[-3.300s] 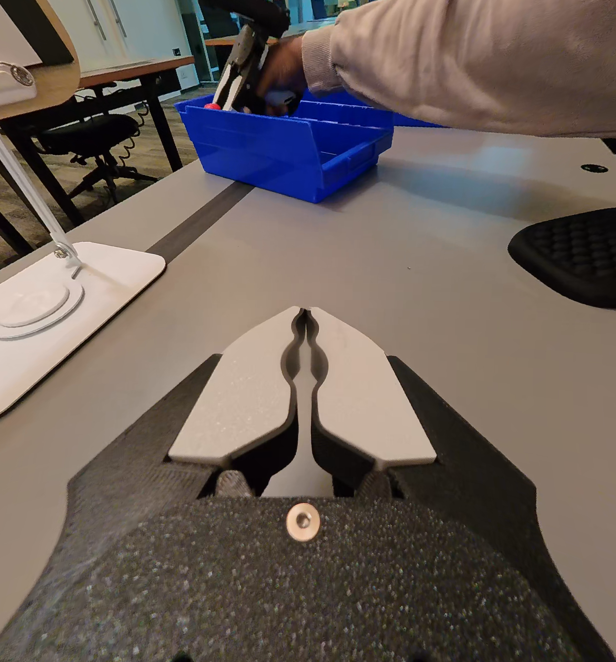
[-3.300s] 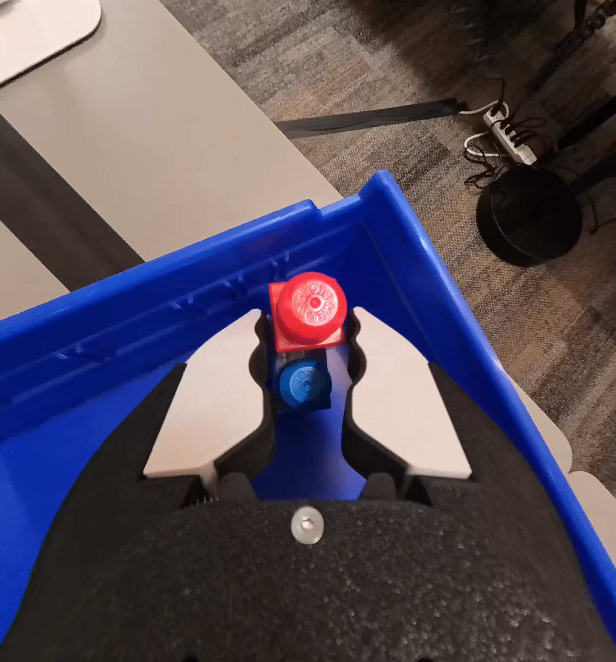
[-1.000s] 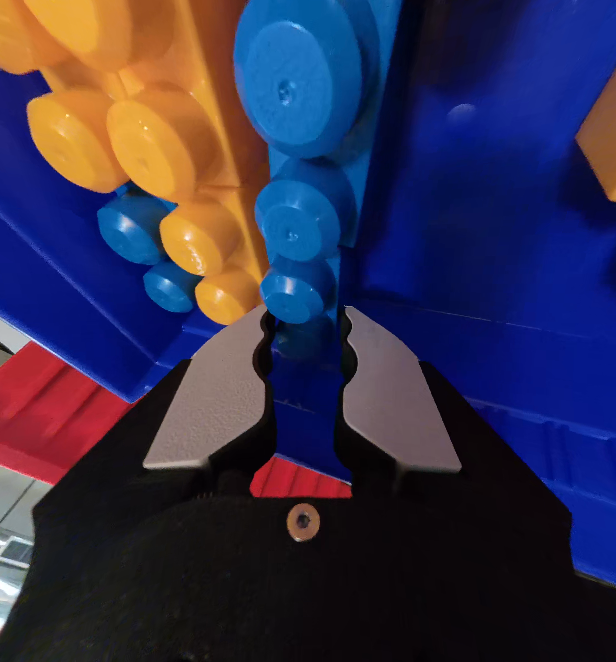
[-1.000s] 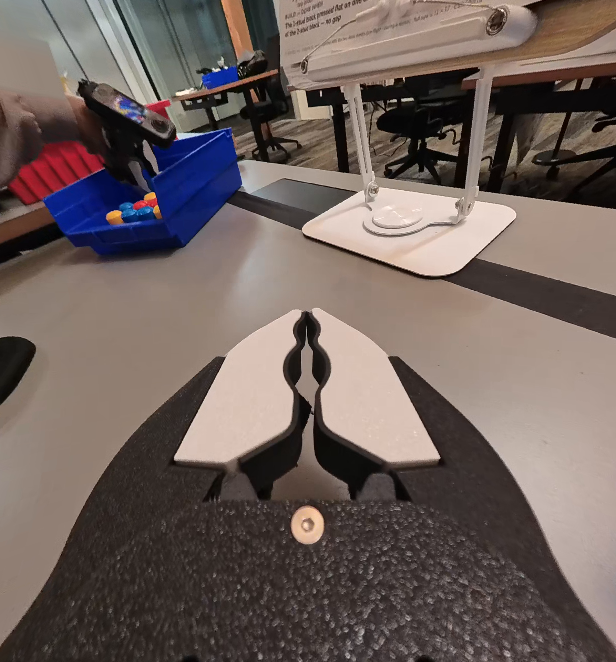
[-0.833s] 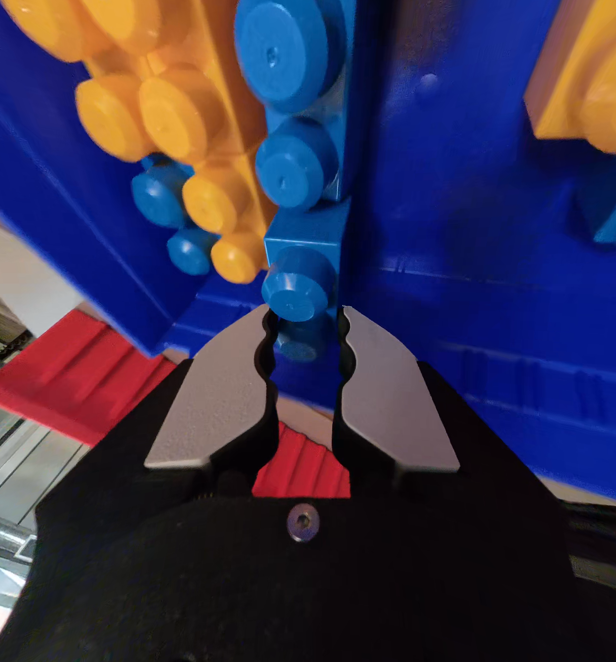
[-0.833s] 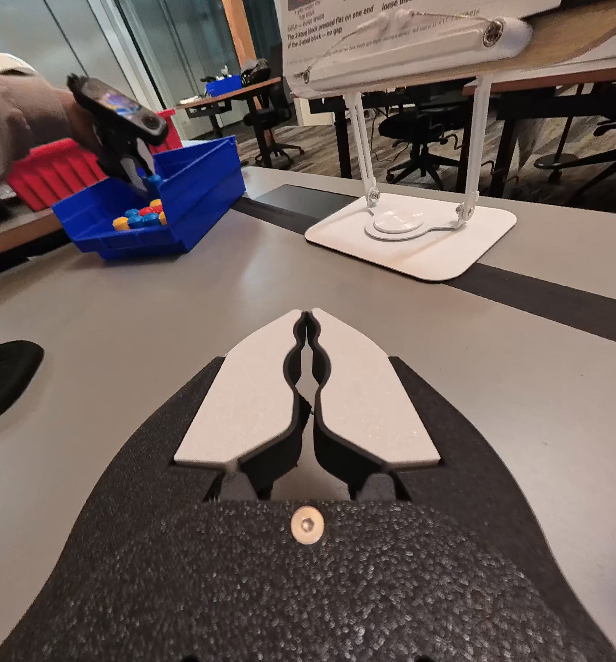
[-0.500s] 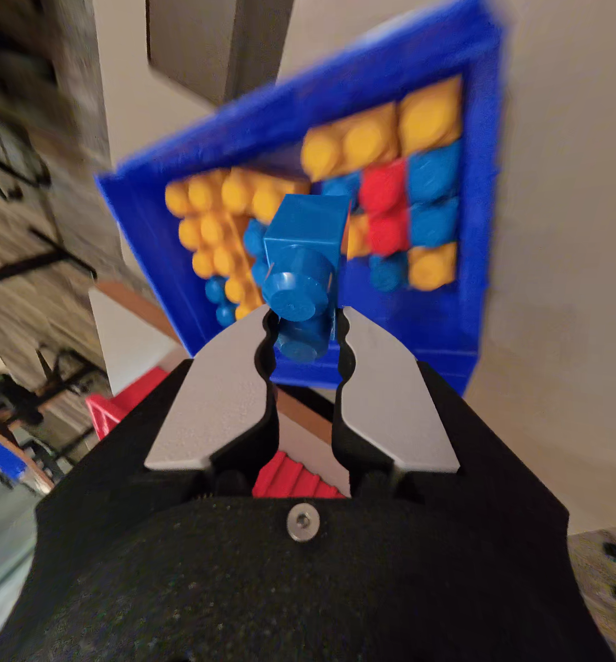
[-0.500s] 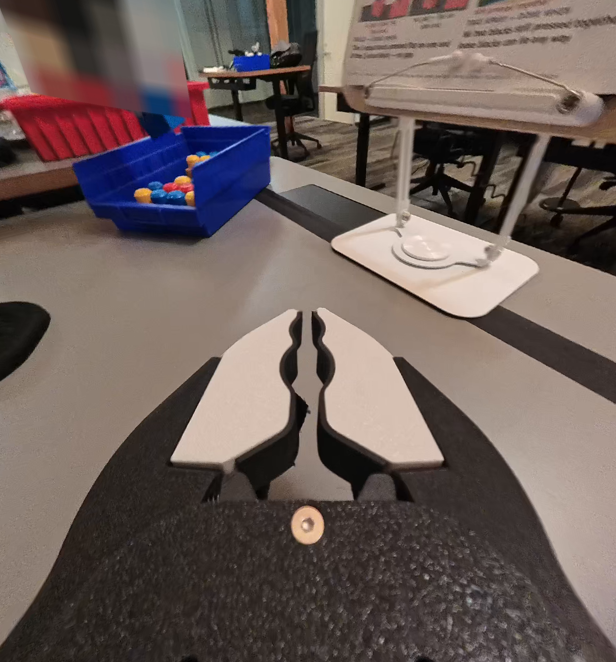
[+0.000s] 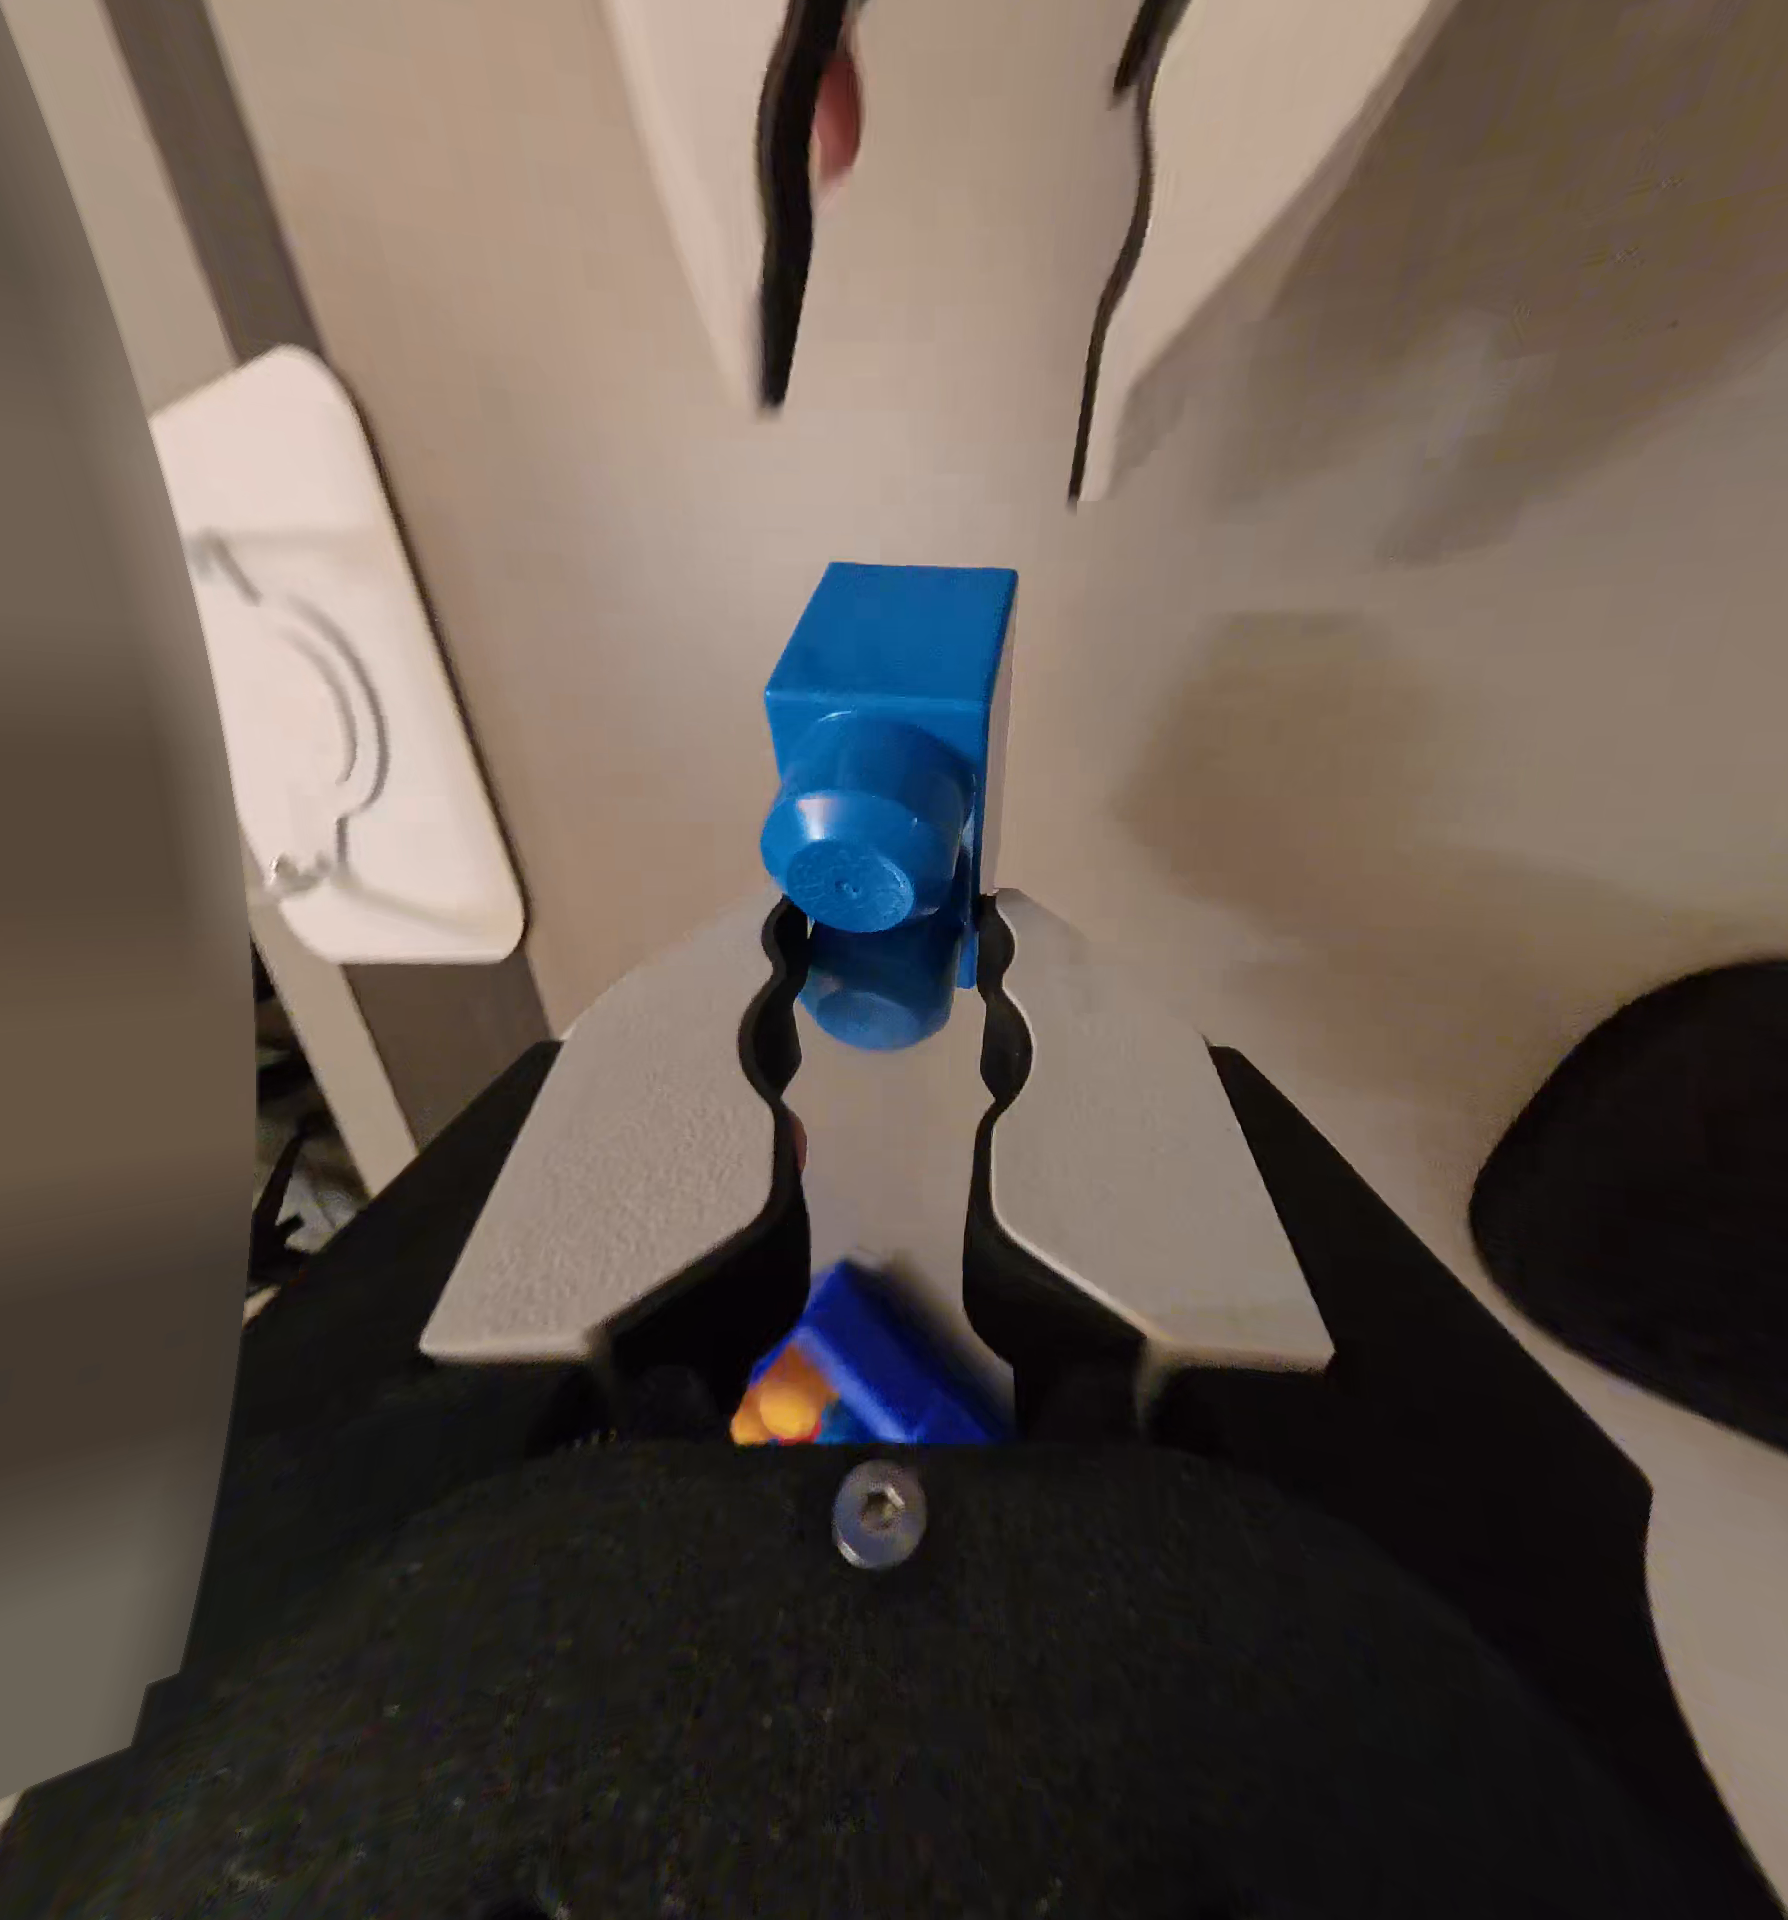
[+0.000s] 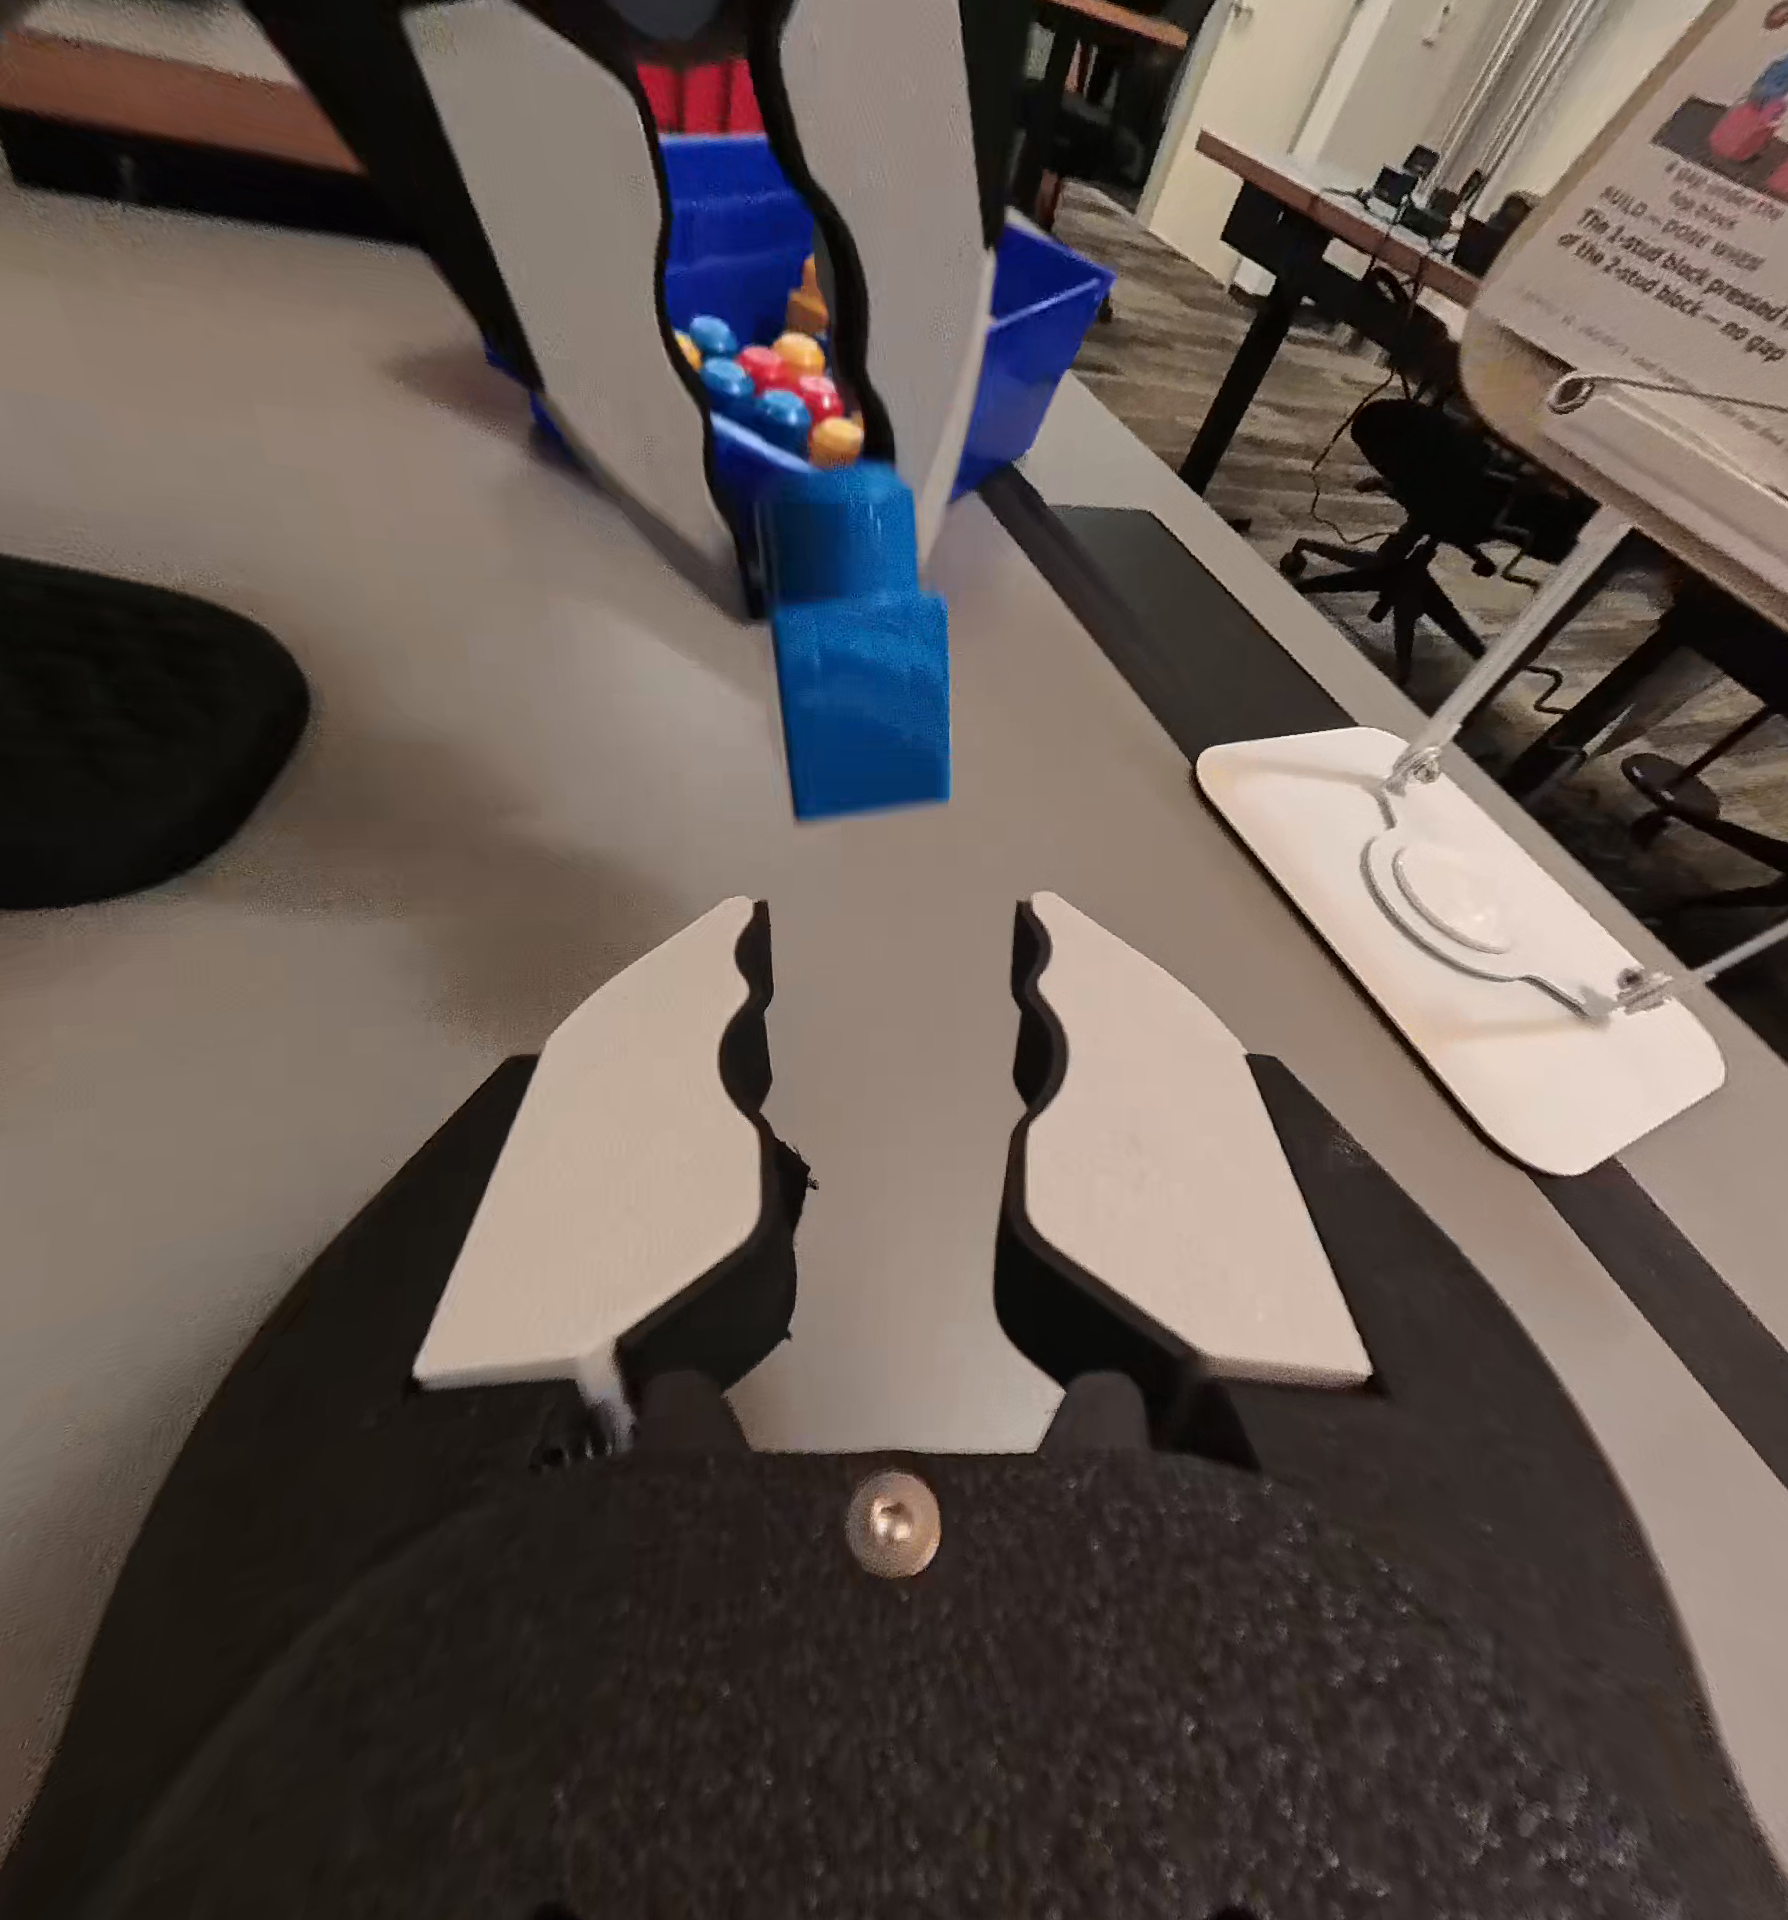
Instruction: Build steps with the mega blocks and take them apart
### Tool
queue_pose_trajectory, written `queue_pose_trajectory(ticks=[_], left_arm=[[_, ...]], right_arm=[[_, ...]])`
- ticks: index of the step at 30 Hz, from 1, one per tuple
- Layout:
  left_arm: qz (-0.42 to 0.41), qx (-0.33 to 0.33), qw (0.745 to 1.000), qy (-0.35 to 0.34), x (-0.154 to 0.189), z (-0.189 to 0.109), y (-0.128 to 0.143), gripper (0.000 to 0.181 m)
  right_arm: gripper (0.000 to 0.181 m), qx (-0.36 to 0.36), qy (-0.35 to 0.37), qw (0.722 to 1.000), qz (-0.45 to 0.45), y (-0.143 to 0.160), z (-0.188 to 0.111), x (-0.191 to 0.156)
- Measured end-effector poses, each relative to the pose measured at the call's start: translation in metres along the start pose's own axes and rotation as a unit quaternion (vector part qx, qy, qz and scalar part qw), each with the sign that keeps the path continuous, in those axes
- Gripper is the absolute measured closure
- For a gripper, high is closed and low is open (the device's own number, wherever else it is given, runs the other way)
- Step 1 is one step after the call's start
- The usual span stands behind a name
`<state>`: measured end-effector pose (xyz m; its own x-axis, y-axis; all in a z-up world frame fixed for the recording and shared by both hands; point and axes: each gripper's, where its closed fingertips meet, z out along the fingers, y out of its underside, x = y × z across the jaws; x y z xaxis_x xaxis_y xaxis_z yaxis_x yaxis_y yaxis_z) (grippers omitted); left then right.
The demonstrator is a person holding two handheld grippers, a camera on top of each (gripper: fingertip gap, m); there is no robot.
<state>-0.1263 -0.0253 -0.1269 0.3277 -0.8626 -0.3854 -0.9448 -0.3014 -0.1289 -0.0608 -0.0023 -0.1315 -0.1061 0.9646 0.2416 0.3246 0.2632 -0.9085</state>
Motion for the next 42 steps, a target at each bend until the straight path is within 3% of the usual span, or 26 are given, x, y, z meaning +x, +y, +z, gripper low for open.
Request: queue_pose_trajectory(ticks=[5, 10, 15, 18, 21, 25, 28, 31, 36, 42], left_arm=[[0.018, 0.013, 0.999, 0.037, 0.022, 0.024, -0.034, 0.149], [0.023, 0.024, 0.998, 0.055, 0.029, 0.033, -0.045, 0.149], [-0.027, 0.138, 0.989, 0.050, 0.025, 0.027, -0.062, 0.144], [-0.101, 0.256, 0.959, 0.066, 0.022, 0.017, -0.074, 0.139], [-0.174, 0.378, 0.906, 0.078, 0.017, 0.004, -0.083, 0.143], [-0.210, 0.454, 0.862, 0.083, 0.018, -0.002, -0.089, 0.147], [-0.210, 0.460, 0.859, 0.084, 0.024, 0.003, -0.091, 0.148], [-0.205, 0.450, 0.865, 0.087, 0.031, 0.018, -0.093, 0.148], [-0.194, 0.422, 0.880, 0.098, 0.044, 0.043, -0.098, 0.148], [-0.184, 0.397, 0.894, 0.095, 0.050, 0.061, -0.101, 0.148]], right_arm=[[0.134, -0.037, -0.035, 0.998, -0.021, 0.013, 0.006, -0.019], [0.144, -0.032, -0.064, 0.997, -0.004, 0.023, 0.008, -0.023], [0.145, 0.024, -0.125, 0.991, 0.051, 0.021, -0.006, -0.019], [0.145, 0.077, -0.153, 0.982, 0.081, 0.012, -0.018, -0.013], [0.145, 0.115, -0.161, 0.976, 0.091, 0.003, -0.028, -0.008], [0.145, 0.142, -0.181, 0.968, 0.103, -0.003, -0.034, -0.009], [0.145, 0.116, -0.207, 0.965, 0.109, 0.006, -0.034, -0.015], [0.145, 0.044, -0.227, 0.967, 0.104, 0.027, -0.033, -0.021], [0.140, -0.066, -0.221, 0.971, 0.062, 0.061, -0.033, -0.025], [0.145, -0.139, -0.213, 0.967, 0.028, 0.085, -0.033, -0.027]])
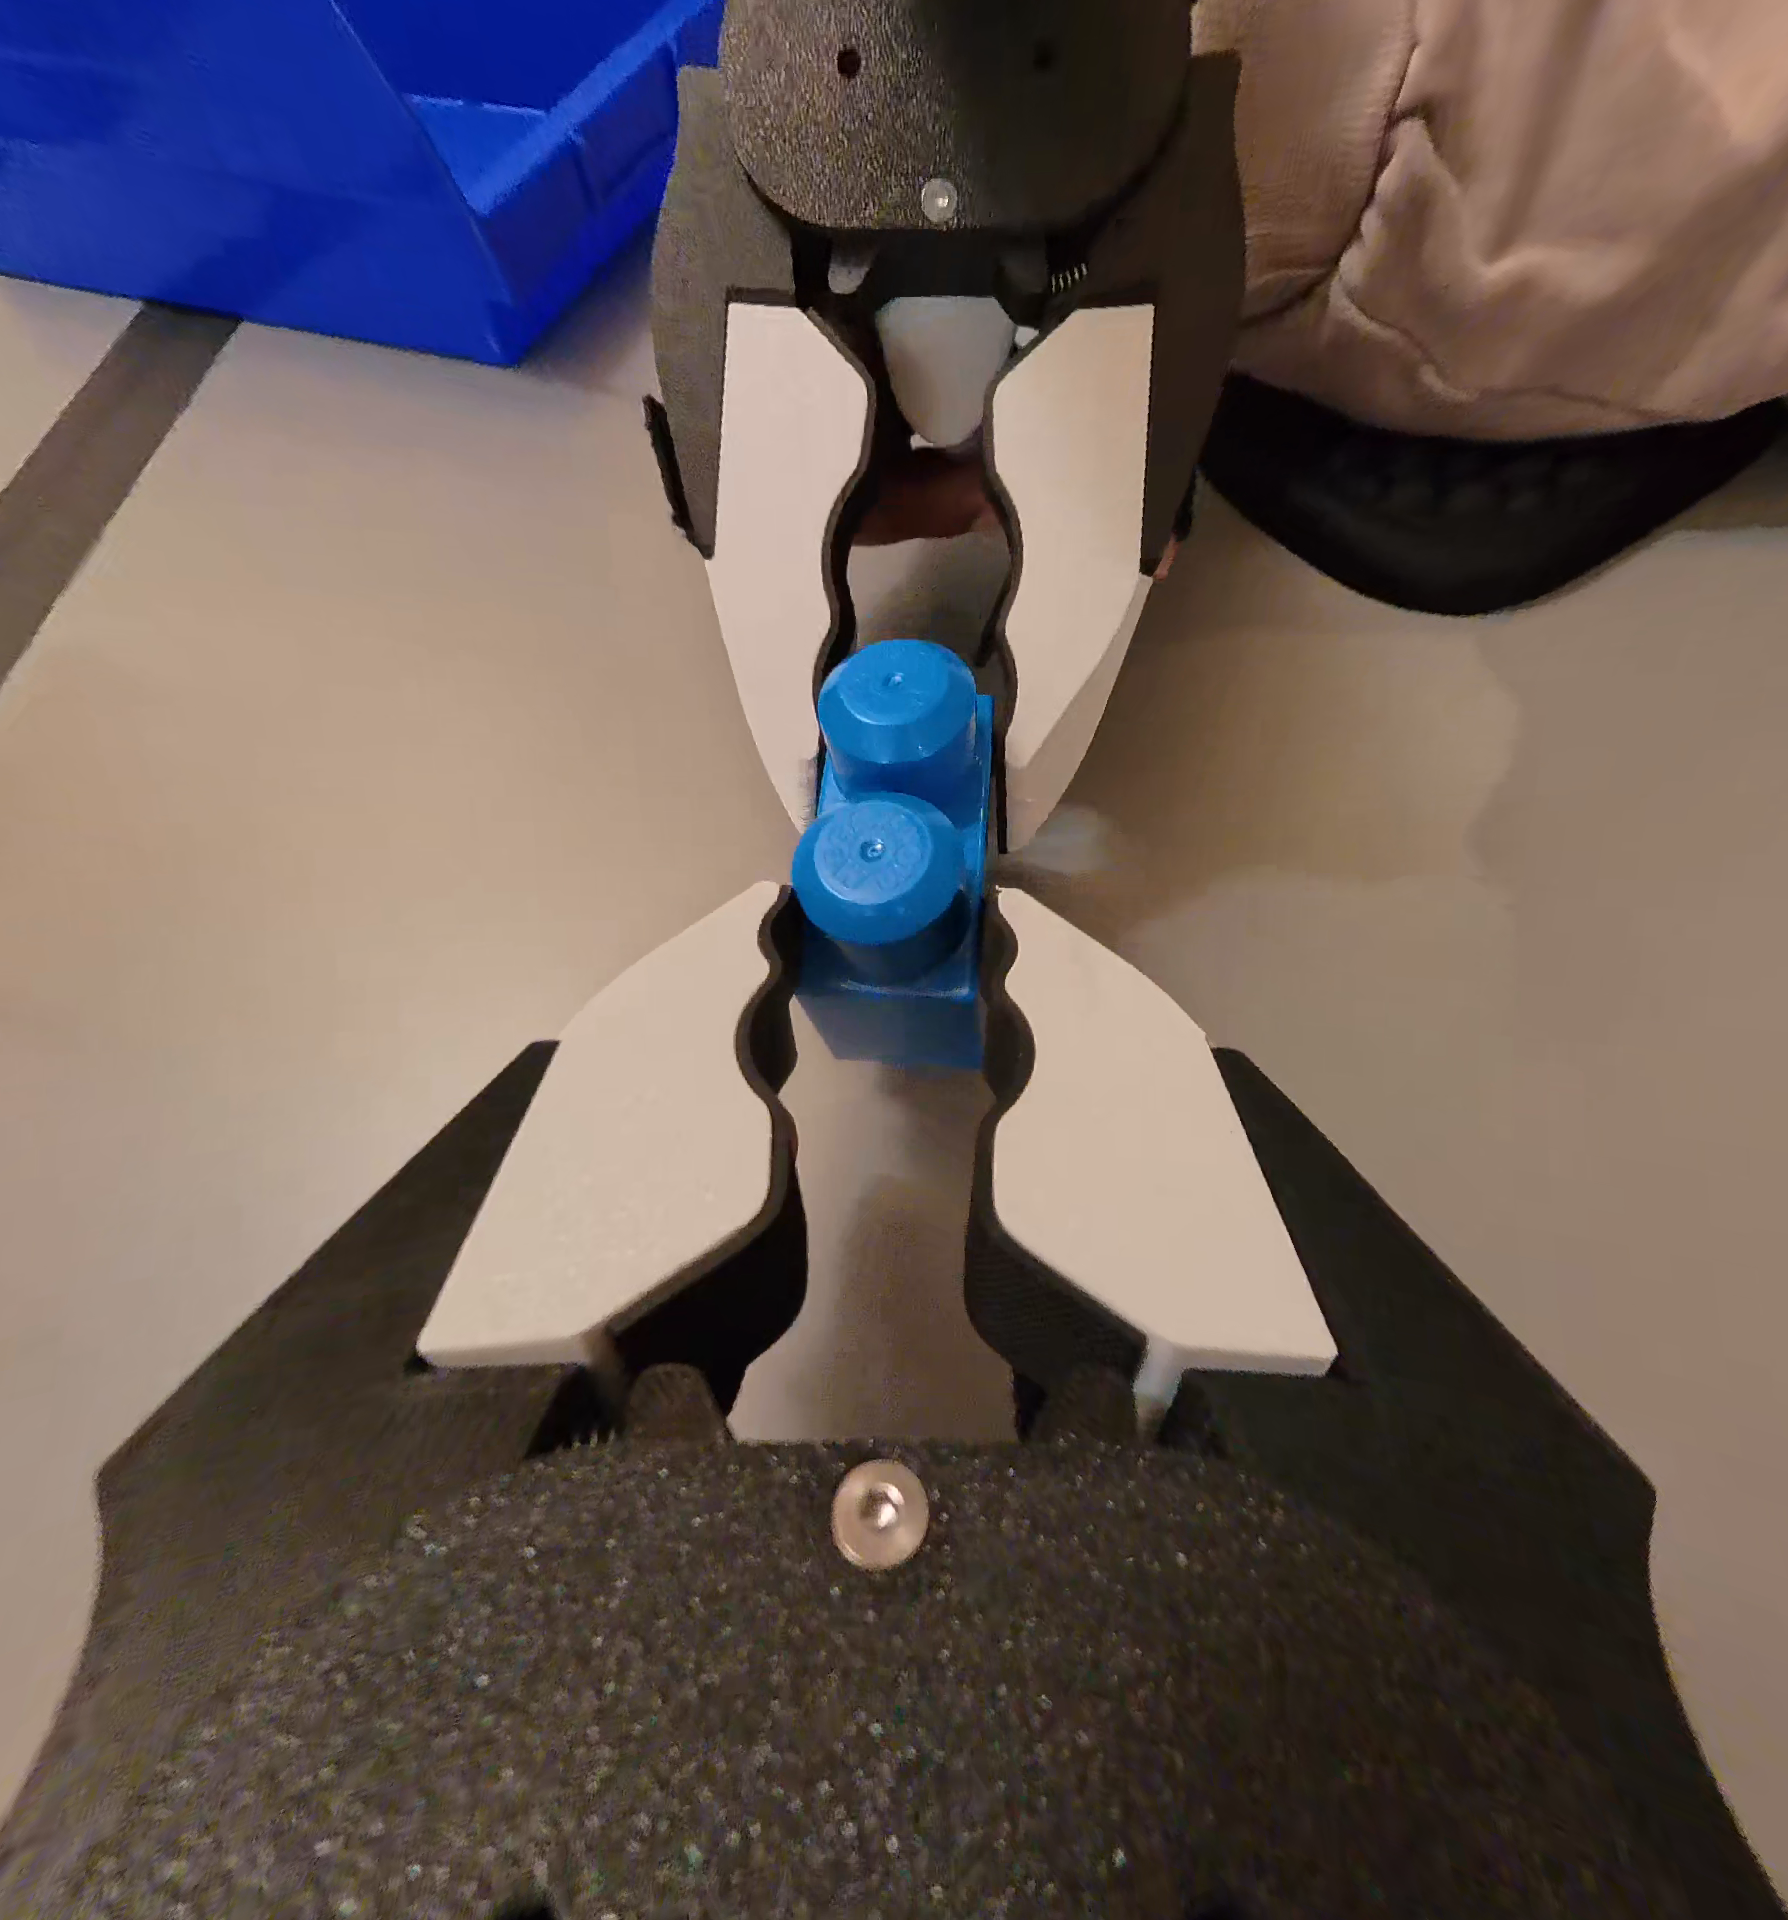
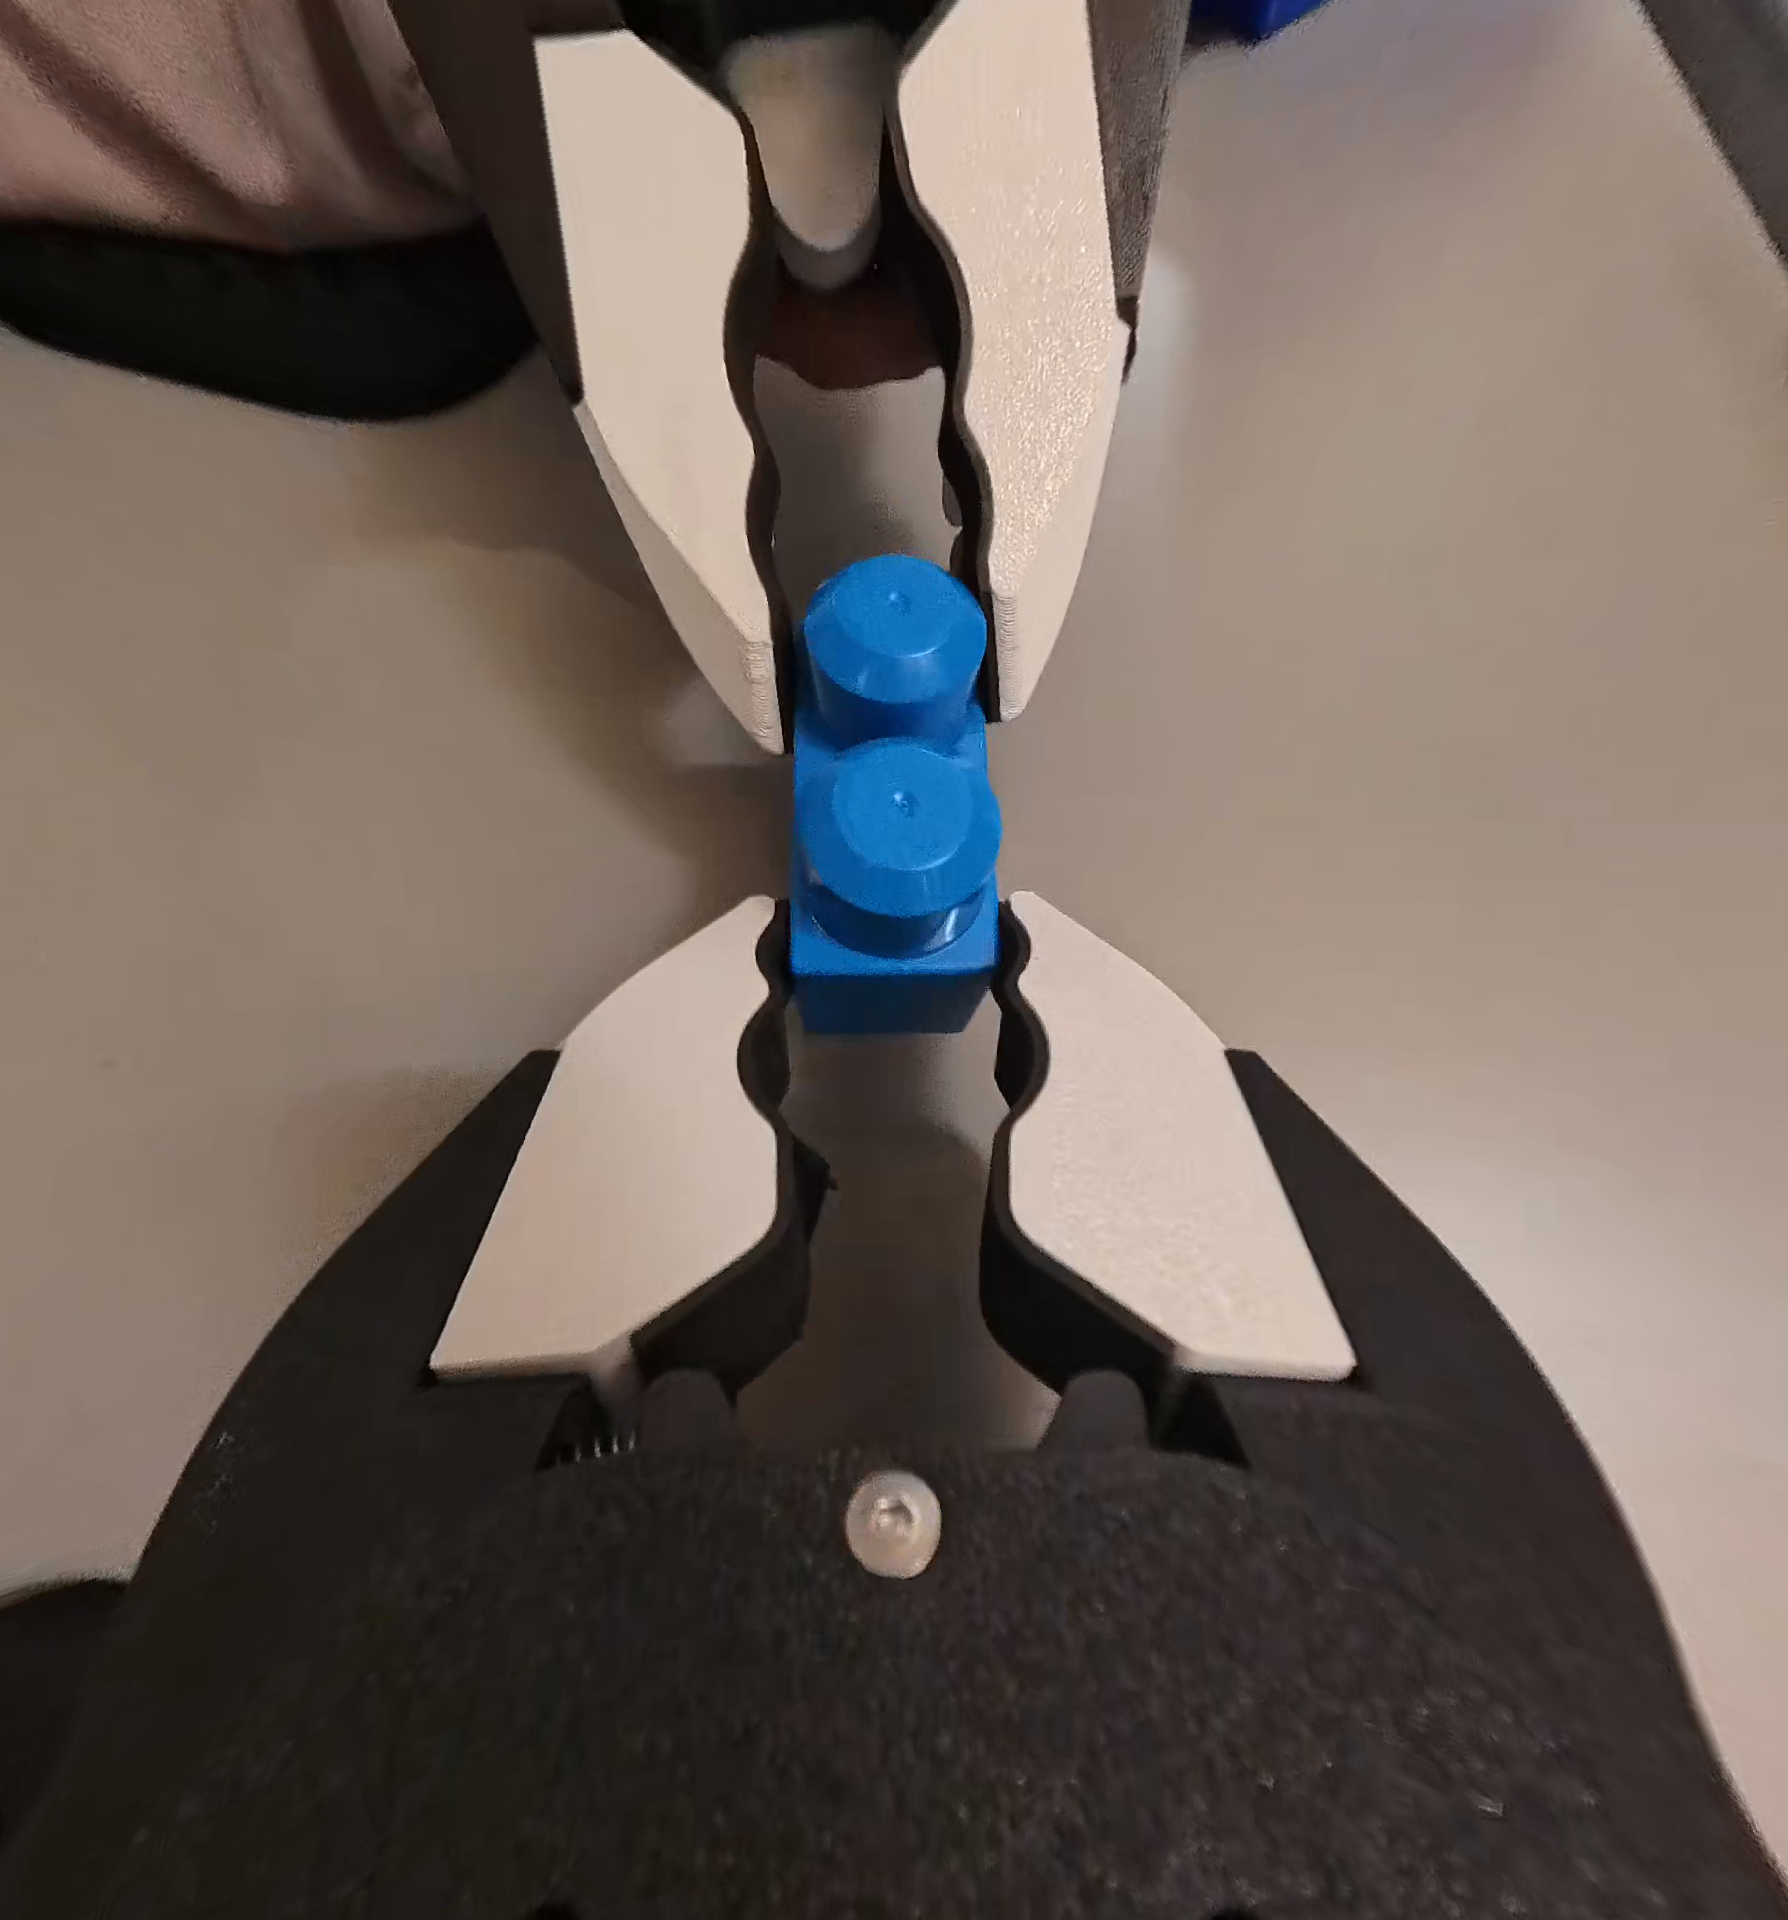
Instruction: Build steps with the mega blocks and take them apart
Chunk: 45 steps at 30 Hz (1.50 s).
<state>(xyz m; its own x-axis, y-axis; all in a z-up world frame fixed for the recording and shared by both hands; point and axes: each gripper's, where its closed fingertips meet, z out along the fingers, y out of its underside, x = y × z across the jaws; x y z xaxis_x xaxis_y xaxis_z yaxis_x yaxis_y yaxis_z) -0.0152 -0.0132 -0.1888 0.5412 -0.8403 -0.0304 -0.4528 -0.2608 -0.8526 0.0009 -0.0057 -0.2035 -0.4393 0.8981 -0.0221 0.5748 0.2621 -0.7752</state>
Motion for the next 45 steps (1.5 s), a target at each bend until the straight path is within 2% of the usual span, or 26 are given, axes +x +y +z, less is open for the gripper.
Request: queue_pose_trajectory(ticks=[6, 9, 12, 15, 19, 22, 25, 27, 30, 33, 38, 41, 45], left_arm=[[0.000, -0.030, 1.000, 0.007, 0.001, 0.010, 0.013, 0.148], [-0.001, -0.028, 0.999, 0.021, 0.005, 0.007, 0.013, 0.140], [0.001, -0.027, 1.000, 0.012, 0.004, -0.005, 0.012, 0.136], [-0.008, -0.008, 0.999, -0.038, -0.011, -0.031, 0.004, 0.141], [-0.041, 0.046, 0.986, -0.153, -0.050, -0.106, -0.008, 0.147], [-0.078, 0.058, 0.962, -0.254, -0.083, -0.182, 0.003, 0.153], [-0.123, 0.033, 0.930, -0.344, -0.112, -0.255, 0.031, 0.159], [-0.145, -0.010, 0.903, -0.405, -0.131, -0.299, 0.058, 0.162], [-0.181, -0.078, 0.867, -0.458, -0.153, -0.348, 0.097, 0.171], [-0.191, -0.154, 0.857, -0.453, -0.164, -0.369, 0.131, 0.178], [-0.221, -0.302, 0.862, -0.342, -0.156, -0.369, 0.185, 0.162], [-0.248, -0.338, 0.863, -0.280, -0.145, -0.367, 0.198, 0.153], [-0.266, -0.374, 0.857, -0.235, -0.139, -0.366, 0.210, 0.145]], right_arm=[[0.145, -0.058, 0.010, 0.998, -0.009, 0.019, 0.010, 0.002], [0.145, -0.068, 0.016, 0.997, -0.017, 0.021, 0.012, 0.003], [0.143, -0.077, 0.022, 0.997, -0.023, 0.021, 0.012, 0.004], [0.127, -0.081, 0.029, 0.996, -0.019, 0.022, 0.012, 0.006], [0.122, -0.058, 0.035, 0.998, -0.002, 0.017, -0.001, 0.010], [0.123, -0.002, 0.044, 0.999, 0.013, 0.001, -0.019, 0.016], [0.125, 0.051, 0.061, 0.996, 0.034, -0.011, -0.035, 0.026], [0.127, 0.072, 0.079, 0.993, 0.049, -0.013, -0.043, 0.037], [0.130, 0.091, 0.102, 0.988, 0.066, -0.012, -0.049, 0.049], [0.133, 0.096, 0.120, 0.986, 0.070, -0.011, -0.051, 0.056], [0.134, 0.102, 0.114, 0.985, 0.080, -0.009, -0.048, 0.057], [0.135, 0.103, 0.112, 0.985, 0.087, -0.007, -0.048, 0.059], [0.135, 0.095, 0.112, 0.985, 0.093, -0.001, -0.045, 0.061]])
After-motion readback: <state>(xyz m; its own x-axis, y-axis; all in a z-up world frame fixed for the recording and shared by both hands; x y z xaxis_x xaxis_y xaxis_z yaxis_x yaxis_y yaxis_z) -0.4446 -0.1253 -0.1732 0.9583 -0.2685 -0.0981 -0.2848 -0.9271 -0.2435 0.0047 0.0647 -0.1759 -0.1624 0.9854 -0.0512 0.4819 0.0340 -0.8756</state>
